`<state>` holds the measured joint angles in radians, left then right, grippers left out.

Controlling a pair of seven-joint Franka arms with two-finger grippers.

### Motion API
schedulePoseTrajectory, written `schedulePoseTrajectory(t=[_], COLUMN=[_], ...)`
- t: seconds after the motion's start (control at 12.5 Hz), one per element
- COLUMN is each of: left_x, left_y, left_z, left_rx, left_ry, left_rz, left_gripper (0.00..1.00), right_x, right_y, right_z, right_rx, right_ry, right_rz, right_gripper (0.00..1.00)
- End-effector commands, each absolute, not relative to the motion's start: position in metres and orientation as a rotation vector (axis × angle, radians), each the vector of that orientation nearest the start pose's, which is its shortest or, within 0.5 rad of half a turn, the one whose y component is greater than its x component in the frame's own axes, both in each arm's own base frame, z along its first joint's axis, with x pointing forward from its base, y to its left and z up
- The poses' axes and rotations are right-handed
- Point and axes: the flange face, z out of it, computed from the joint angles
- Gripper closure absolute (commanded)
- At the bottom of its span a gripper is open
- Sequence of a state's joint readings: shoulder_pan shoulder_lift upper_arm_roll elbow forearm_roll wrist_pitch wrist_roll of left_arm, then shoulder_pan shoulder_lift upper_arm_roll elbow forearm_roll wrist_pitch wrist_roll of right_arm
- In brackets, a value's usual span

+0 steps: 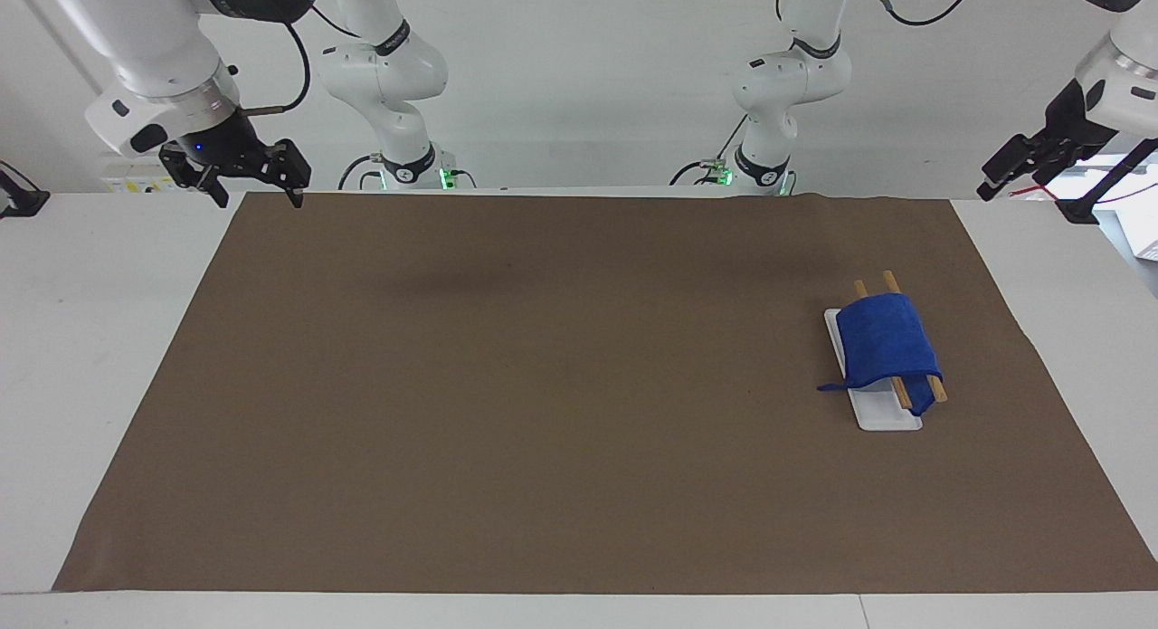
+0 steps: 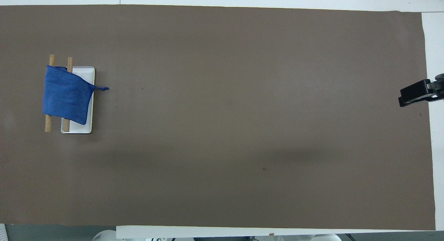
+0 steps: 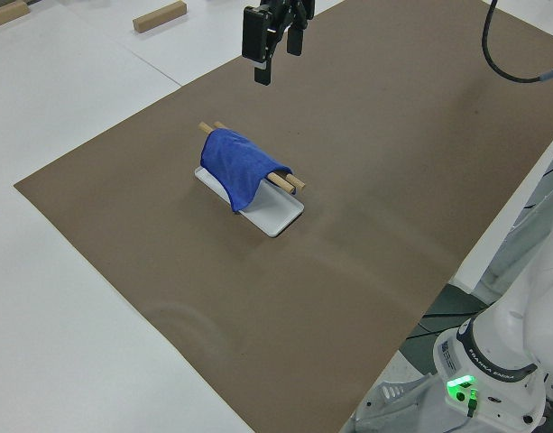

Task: Right arm passes towel to left arm to hang

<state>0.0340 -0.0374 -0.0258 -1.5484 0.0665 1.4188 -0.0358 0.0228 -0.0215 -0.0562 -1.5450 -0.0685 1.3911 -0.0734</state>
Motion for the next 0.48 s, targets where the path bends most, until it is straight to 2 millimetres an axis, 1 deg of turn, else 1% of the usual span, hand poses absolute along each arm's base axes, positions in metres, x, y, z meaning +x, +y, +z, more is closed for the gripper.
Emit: schedulePoseTrajectory(t=[0.0,0.08,0.16,0.4], left_x=[0.533,0.534,0.534,0.536], left_y=[-0.010,-0.010,-0.019,-0.026], left_z=[0.641,0.642,0.641,0.641], left_rx=[-3.037,-3.033,-3.038,-3.045], left_ry=[0.009,0.009,0.036,0.057], left_rz=[0.179,0.163,0.162,0.141], left_gripper=[0.00,0.00,0.00,0.00], right_x=[0.526,0.527,0.527,0.526], right_y=[-0.028,-0.031,-0.034,-0.034], right_z=[0.632,0.631,0.628,0.627], right_rx=[-3.181,-3.150,-3.142,-3.141], right_ry=[-0.028,-0.014,-0.003,-0.003], right_rz=[0.209,0.195,0.192,0.204], right_gripper=[0.00,0.00,0.00,0.00])
